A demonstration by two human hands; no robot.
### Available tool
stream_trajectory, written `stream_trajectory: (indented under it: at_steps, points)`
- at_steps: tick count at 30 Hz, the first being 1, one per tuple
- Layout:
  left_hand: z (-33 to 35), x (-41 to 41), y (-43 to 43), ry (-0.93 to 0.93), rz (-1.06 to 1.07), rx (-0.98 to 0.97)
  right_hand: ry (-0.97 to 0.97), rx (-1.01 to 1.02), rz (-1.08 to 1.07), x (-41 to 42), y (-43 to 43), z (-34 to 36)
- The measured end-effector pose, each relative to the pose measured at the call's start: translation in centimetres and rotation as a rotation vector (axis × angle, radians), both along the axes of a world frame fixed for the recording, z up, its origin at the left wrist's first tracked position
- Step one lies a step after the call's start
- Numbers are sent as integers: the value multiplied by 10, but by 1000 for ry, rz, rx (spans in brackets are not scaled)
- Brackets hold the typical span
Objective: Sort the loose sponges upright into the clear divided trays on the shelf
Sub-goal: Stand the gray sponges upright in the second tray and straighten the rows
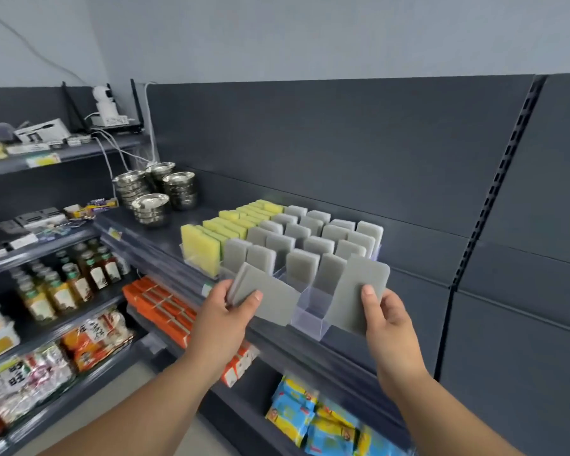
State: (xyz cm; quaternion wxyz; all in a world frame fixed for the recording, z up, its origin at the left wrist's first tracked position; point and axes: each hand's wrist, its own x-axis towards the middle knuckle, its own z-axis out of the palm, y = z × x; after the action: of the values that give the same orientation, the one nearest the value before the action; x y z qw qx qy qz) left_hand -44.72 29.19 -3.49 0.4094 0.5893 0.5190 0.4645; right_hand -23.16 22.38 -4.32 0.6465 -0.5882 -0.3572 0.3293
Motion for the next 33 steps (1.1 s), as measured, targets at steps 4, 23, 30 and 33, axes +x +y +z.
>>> stream_trajectory:
  at_steps: [4, 23, 30, 33]
  points:
    - [25, 21, 45, 165, -63, 103, 27, 13, 24, 22, 27, 8]
    - [41, 40, 193, 676, -957, 391, -154, -172, -292, -28, 83, -4]
    - [23, 37, 195, 677, -1086, 596, -427, -311, -422, -56, 78, -3]
    - [18, 33, 195, 651, -1061, 684, -478, -336, -454, -62, 77, -5]
